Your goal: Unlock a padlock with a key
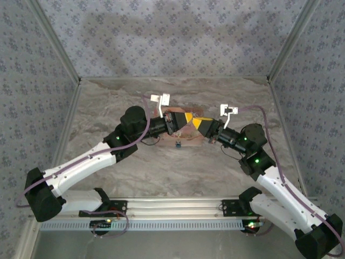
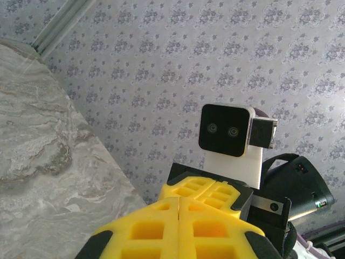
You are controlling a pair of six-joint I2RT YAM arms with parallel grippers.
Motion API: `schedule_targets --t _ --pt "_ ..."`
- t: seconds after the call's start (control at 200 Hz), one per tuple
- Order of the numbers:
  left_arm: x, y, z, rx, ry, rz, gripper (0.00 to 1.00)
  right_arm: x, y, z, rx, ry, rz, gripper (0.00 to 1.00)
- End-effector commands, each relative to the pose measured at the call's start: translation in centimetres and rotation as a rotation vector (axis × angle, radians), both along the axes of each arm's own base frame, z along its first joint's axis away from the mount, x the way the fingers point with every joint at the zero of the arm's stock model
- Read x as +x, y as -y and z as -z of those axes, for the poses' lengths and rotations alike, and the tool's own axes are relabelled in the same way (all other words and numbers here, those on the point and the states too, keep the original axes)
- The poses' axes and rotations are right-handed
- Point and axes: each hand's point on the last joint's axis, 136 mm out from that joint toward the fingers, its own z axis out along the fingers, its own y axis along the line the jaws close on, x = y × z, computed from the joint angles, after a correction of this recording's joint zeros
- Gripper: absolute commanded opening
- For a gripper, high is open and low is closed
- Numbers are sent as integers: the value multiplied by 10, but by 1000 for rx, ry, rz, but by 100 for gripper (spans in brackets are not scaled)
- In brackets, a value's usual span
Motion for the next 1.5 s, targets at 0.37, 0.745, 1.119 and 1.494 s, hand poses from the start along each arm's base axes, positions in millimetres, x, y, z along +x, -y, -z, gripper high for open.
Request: schedule_targets --t 0.37,0.745,1.119,1.494 --pt "-9 -4 -9 -18 28 15 0 -5 10 -23 4 73 22 0" --pt "2 -17 -4 21 25 -59 46 -5 10 -12 -77 45 14 0" --pt "2 -65 89 285 -85 -224 98 18 51 42 -328 -84 199 0" --pt "-7 -60 222 537 -215 -277 98 107 78 99 -692 -162 433 0"
